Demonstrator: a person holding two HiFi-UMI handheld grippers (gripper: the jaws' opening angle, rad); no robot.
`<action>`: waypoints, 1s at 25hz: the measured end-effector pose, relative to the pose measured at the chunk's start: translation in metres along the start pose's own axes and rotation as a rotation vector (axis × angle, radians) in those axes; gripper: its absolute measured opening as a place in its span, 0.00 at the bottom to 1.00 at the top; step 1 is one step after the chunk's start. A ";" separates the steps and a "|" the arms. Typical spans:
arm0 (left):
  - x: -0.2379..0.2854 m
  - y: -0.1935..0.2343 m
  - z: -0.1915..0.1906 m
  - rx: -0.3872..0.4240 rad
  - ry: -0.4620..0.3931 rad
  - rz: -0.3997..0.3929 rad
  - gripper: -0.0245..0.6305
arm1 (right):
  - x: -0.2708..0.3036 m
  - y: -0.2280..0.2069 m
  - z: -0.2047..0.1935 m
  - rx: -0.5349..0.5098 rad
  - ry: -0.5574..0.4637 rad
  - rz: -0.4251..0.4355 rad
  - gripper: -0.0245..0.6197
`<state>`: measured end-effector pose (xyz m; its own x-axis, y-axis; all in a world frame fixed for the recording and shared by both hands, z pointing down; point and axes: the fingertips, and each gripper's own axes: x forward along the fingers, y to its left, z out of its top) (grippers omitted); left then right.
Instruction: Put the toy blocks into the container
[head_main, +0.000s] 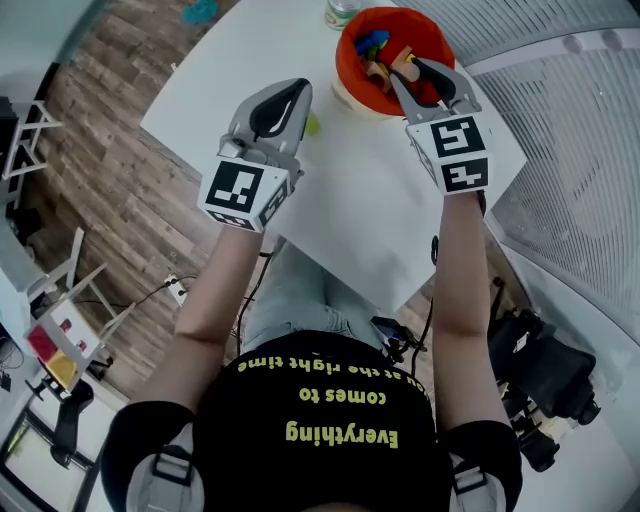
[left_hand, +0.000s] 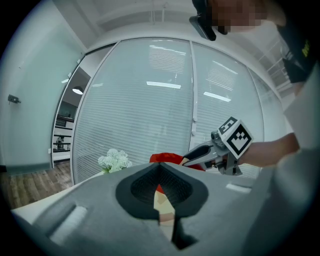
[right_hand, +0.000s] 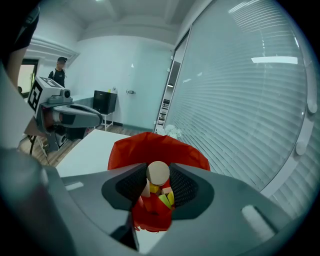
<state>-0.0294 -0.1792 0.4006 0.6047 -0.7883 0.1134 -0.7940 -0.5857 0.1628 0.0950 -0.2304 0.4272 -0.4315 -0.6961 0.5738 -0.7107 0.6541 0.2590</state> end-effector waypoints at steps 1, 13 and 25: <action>0.001 0.000 -0.001 -0.007 -0.001 0.001 0.04 | 0.001 0.000 0.000 -0.003 0.000 -0.002 0.27; 0.006 -0.001 -0.001 -0.010 -0.009 0.005 0.04 | 0.002 -0.003 0.000 -0.019 -0.017 -0.025 0.21; 0.008 -0.003 0.016 0.011 -0.033 0.002 0.04 | -0.009 -0.014 0.007 0.023 -0.059 -0.086 0.05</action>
<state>-0.0227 -0.1867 0.3852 0.6006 -0.7954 0.0815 -0.7962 -0.5857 0.1516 0.1047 -0.2353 0.4129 -0.4003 -0.7660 0.5031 -0.7586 0.5849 0.2870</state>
